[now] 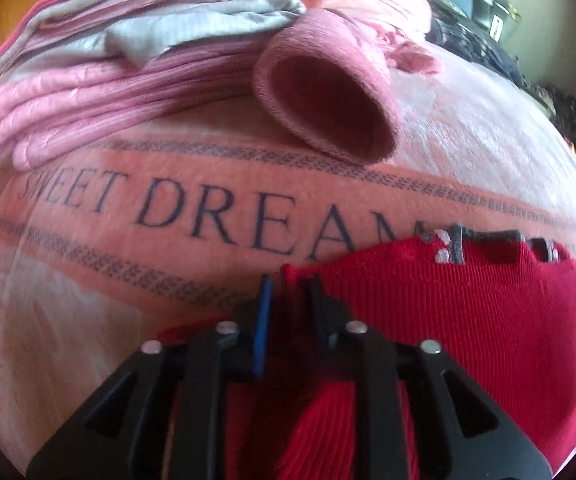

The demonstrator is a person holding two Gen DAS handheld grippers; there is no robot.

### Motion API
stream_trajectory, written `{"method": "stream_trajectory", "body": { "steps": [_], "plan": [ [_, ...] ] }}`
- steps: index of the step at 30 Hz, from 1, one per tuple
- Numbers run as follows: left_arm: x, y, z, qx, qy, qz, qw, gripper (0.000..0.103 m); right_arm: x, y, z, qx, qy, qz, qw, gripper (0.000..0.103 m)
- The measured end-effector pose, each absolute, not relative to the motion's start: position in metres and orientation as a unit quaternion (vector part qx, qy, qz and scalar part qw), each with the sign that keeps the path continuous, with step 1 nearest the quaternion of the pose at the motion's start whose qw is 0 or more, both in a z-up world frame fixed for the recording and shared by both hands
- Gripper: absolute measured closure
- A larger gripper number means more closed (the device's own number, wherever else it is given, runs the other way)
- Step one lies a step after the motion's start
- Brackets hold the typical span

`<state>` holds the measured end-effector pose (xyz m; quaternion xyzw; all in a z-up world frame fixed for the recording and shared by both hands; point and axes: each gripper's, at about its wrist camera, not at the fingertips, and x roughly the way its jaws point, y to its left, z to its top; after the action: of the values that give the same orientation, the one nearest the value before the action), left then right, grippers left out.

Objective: Fold small clothes

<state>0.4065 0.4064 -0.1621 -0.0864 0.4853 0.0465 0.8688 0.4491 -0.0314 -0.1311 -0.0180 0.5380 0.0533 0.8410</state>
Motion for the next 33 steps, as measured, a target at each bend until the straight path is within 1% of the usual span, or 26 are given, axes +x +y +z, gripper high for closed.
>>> {"method": "stream_trajectory", "body": {
  "steps": [1,2,3,4,8,12,15,17,19,21,22,24,25,29,33],
  "plan": [
    [0.403,0.411,-0.158,-0.091,0.481,0.051,0.871,0.072,0.446,-0.035,-0.127,-0.012,0.533,0.058,0.844,0.085],
    [0.397,0.415,-0.152,-0.091,0.473,0.055,0.874,0.072,0.442,-0.039,-0.120,-0.007,0.529,0.060,0.847,0.085],
    [0.391,0.416,-0.145,-0.090,0.466,0.057,0.878,0.077,0.436,-0.045,-0.112,0.003,0.524,0.066,0.849,0.085],
    [0.380,0.417,-0.135,-0.086,0.454,0.053,0.885,0.077,0.431,-0.051,-0.105,0.012,0.522,0.074,0.849,0.085],
    [0.333,0.403,-0.100,-0.061,0.425,0.007,0.903,0.072,0.394,-0.070,-0.083,0.042,0.528,0.117,0.840,0.083],
    [0.287,0.378,-0.089,-0.055,0.443,-0.049,0.894,0.070,0.340,-0.077,-0.083,0.047,0.552,0.156,0.818,0.082],
    [0.263,0.362,-0.096,-0.079,0.473,-0.082,0.874,0.069,0.300,-0.078,-0.096,0.046,0.573,0.182,0.798,0.081],
    [0.251,0.356,-0.103,-0.095,0.490,-0.083,0.862,0.066,0.281,-0.077,-0.107,0.044,0.589,0.192,0.784,0.080],
    [0.243,0.351,-0.111,-0.102,0.499,-0.075,0.857,0.066,0.268,-0.074,-0.116,0.046,0.599,0.200,0.774,0.080],
    [0.238,0.348,-0.117,-0.101,0.500,-0.067,0.858,0.061,0.260,-0.069,-0.125,0.038,0.607,0.199,0.769,0.080],
    [0.237,0.345,-0.121,-0.097,0.504,-0.062,0.856,0.061,0.260,-0.067,-0.128,0.034,0.607,0.199,0.769,0.080],
    [0.237,0.344,-0.130,-0.102,0.512,-0.052,0.851,0.061,0.260,-0.064,-0.135,0.035,0.609,0.198,0.767,0.088],
    [0.239,0.345,-0.135,-0.104,0.517,-0.051,0.848,0.061,0.260,-0.063,-0.136,0.037,0.612,0.198,0.765,0.095],
    [0.241,0.347,-0.155,-0.098,0.539,-0.040,0.835,0.061,0.253,-0.065,-0.123,0.021,0.600,0.191,0.777,0.097],
    [0.240,0.351,-0.161,-0.099,0.533,-0.047,0.839,0.060,0.247,-0.073,-0.125,-0.005,0.609,0.172,0.775,0.097]
  ]
}}
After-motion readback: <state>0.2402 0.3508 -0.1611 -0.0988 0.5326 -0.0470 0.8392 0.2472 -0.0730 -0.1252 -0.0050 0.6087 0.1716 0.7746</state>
